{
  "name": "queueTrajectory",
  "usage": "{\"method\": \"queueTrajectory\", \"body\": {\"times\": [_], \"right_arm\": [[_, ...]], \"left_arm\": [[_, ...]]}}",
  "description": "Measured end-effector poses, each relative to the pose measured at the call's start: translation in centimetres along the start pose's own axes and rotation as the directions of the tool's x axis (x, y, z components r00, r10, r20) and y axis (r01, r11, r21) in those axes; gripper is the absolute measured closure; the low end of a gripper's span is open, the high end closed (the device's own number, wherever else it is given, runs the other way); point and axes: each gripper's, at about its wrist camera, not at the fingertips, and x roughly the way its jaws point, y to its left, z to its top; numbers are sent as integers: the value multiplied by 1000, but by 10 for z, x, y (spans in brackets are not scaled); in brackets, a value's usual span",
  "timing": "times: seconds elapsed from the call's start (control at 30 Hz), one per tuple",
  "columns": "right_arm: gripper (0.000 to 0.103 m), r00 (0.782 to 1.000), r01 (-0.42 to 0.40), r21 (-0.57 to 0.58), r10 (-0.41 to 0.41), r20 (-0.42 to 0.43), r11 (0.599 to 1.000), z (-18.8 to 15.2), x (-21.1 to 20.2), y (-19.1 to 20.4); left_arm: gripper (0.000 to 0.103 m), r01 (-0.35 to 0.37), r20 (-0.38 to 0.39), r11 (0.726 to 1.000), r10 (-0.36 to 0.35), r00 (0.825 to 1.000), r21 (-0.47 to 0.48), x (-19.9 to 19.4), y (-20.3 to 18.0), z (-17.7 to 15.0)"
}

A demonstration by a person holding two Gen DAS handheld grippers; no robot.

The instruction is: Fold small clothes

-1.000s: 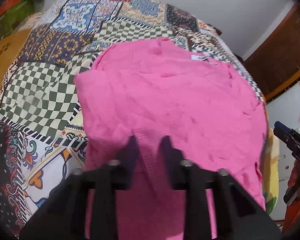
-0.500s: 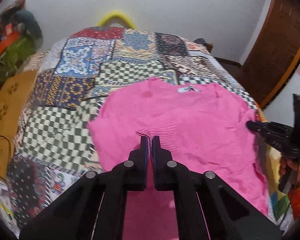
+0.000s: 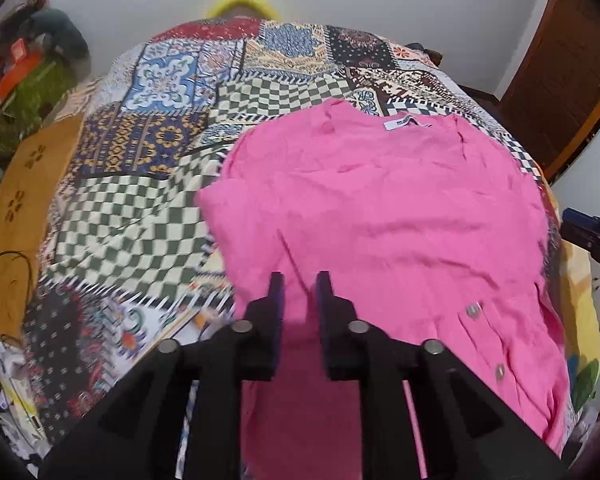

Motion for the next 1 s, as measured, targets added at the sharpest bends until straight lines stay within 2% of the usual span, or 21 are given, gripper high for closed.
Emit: {"method": "queueTrajectory", "body": {"times": [0.1,0.17,0.23,0.37,0.53,0.6,0.63,0.67,0.7,0.77,0.83,1.0], "right_arm": [[59,1000,-2,-33,2,9,999,-11,-21,9],[54,1000,-2,-42,3,22,999,-20,-35,16],[54,1000,-19,-42,19,16,999,-31,-44,20],[53,998,-51,-12,51,-21,999,-55,-42,26],[53,991,-81,37,85,-102,996,-90,-17,30],[54,986,-105,71,113,-124,992,-99,-9,29],[58,983,-118,91,129,-130,989,-101,-6,28],[66,981,-129,110,143,-129,986,-103,-2,27],[69,981,-136,118,150,-121,984,-103,-1,27],[90,981,-151,121,164,-104,981,-100,1,28],[95,978,-167,130,181,-104,977,-95,6,28],[98,988,-132,79,138,-66,988,-83,1,29]], "left_arm": [[67,4,19,1000,-4,1000,-11,-27,7,-14],[53,7,29,1000,-7,1000,-25,-39,13,-23],[48,19,30,999,-18,999,-43,-53,20,-39],[47,30,-14,998,-31,999,-59,-58,25,-67],[47,54,-96,995,-63,993,-87,-45,26,-104],[47,77,-110,991,-89,990,-107,-40,25,-114],[48,91,-101,989,-103,990,-121,-41,25,-117],[51,101,-91,987,-113,989,-125,-42,23,-118],[56,110,-87,986,-122,989,-123,-42,21,-118],[83,137,-79,986,-145,986,-98,-44,14,-116],[99,145,-80,987,-151,985,-70,-44,6,-112],[99,73,-4,997,-73,997,5,-53,-4,-89]]}}
